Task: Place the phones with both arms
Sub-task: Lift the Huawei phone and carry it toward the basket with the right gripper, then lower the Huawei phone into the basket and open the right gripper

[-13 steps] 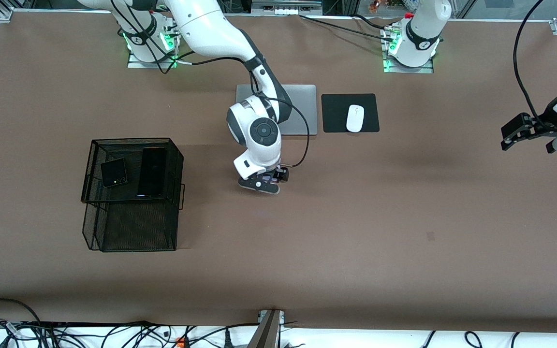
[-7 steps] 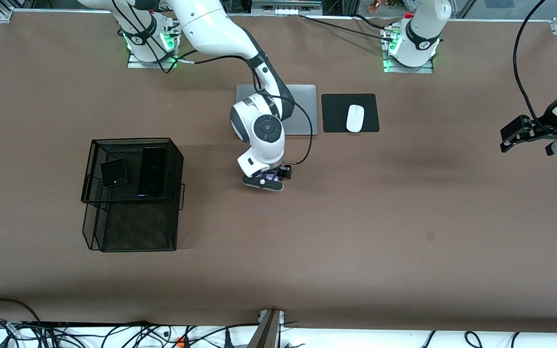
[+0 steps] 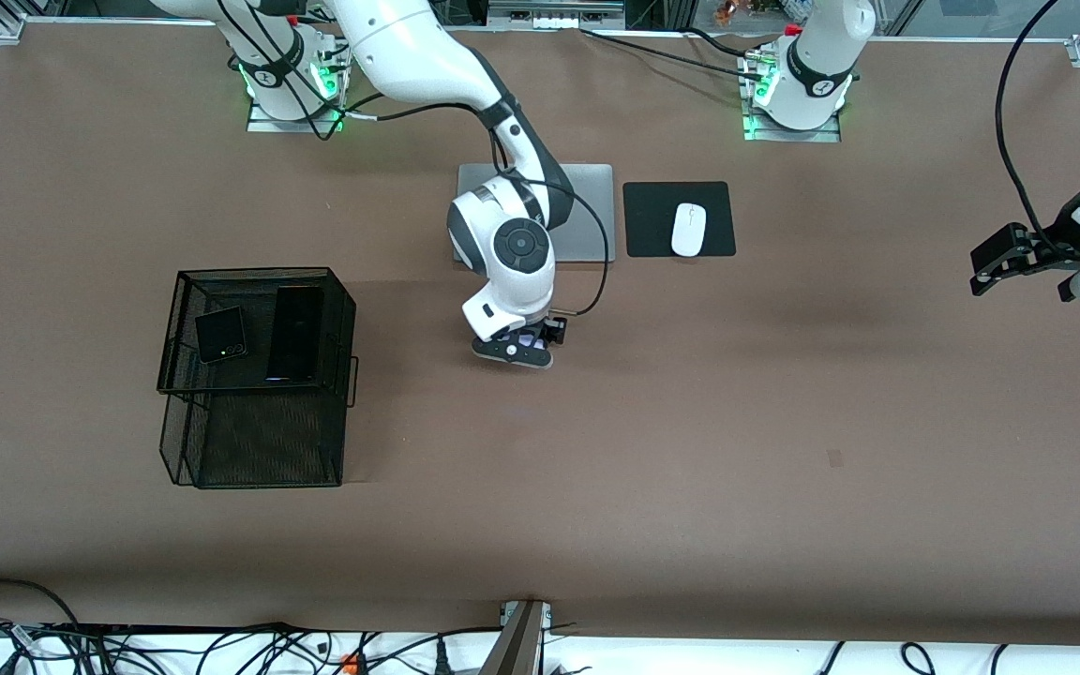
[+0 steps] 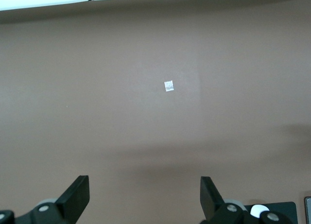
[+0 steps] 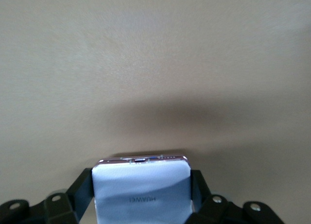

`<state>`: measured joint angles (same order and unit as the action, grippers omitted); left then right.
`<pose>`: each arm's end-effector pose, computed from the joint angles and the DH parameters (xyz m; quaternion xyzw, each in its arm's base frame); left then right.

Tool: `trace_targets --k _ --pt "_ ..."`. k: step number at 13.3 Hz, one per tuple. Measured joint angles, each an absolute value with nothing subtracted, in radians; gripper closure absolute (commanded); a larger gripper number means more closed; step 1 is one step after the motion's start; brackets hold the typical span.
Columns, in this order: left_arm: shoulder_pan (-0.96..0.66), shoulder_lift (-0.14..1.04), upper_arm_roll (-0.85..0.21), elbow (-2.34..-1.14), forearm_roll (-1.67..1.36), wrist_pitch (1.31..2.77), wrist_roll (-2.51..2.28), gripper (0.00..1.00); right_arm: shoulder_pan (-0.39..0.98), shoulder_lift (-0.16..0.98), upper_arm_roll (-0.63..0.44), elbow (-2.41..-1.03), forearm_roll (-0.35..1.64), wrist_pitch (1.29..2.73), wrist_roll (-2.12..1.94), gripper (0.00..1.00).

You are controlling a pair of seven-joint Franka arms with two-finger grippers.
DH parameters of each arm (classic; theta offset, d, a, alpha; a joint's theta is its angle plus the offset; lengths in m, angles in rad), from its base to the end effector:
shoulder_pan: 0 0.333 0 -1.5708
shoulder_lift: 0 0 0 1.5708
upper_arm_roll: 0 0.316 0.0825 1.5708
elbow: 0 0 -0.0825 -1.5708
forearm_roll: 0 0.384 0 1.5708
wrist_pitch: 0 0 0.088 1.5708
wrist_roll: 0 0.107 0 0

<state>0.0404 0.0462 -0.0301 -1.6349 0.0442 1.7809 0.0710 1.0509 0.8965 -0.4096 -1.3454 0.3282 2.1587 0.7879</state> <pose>0.5859 0.0102 0.5870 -0.9980 0.0338 -0.0490 0.0231 0.5385 0.5029 0.2126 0.9951 -0.0962 0.0126 0.0199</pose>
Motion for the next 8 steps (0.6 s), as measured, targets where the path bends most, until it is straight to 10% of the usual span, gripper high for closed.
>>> trace_targets --k 8 --pt "0.039 0.046 -0.031 -1.631 0.044 1.763 0.071 0.0 0.809 0.662 -0.572 -1.19 0.328 1.678 0.372 0.96"
